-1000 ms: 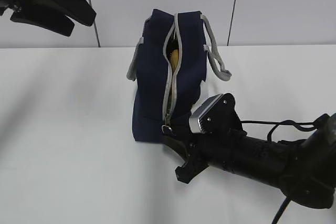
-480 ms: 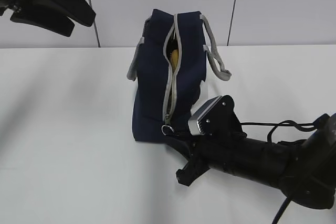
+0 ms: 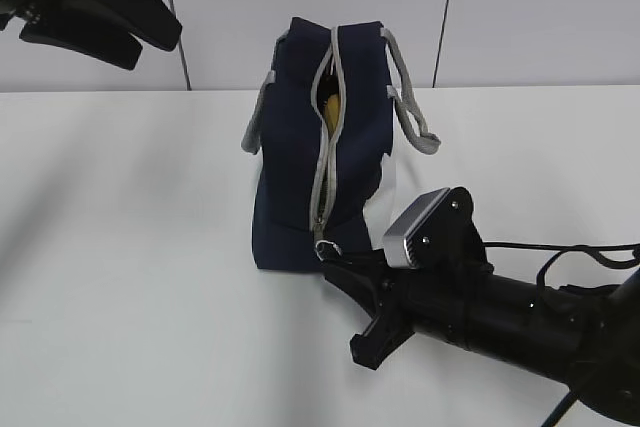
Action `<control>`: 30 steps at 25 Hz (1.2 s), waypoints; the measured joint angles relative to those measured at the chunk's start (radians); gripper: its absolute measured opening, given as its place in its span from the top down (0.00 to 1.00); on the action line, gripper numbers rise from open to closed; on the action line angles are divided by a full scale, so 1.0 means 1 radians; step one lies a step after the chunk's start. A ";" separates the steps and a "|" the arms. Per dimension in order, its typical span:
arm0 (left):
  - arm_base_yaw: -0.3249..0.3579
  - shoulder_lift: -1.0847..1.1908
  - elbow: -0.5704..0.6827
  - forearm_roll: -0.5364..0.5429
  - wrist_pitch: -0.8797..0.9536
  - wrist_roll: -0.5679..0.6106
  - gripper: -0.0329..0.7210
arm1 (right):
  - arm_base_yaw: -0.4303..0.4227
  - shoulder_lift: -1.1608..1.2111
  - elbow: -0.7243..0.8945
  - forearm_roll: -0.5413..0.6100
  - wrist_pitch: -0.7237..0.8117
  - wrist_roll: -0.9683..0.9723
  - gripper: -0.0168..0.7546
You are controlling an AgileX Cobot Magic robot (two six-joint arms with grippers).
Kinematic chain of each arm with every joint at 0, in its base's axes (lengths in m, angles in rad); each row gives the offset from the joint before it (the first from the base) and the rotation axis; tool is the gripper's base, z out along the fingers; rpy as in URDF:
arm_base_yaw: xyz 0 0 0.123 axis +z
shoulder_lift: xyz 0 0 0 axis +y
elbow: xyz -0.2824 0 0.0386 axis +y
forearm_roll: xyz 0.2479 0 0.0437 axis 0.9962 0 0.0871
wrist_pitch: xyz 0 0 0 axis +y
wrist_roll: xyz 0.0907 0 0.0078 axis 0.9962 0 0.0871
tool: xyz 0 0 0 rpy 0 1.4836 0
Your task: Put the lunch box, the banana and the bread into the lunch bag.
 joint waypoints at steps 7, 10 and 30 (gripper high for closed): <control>0.000 0.000 0.000 0.000 0.006 0.000 0.44 | 0.000 -0.077 0.015 -0.002 0.000 0.002 1.00; 0.000 0.000 0.000 0.000 0.006 0.000 0.44 | 0.000 -0.133 0.015 -0.020 0.046 0.020 1.00; 0.000 0.000 0.000 -0.003 0.009 0.000 0.44 | -0.042 -0.330 -0.174 -0.466 0.384 0.332 1.00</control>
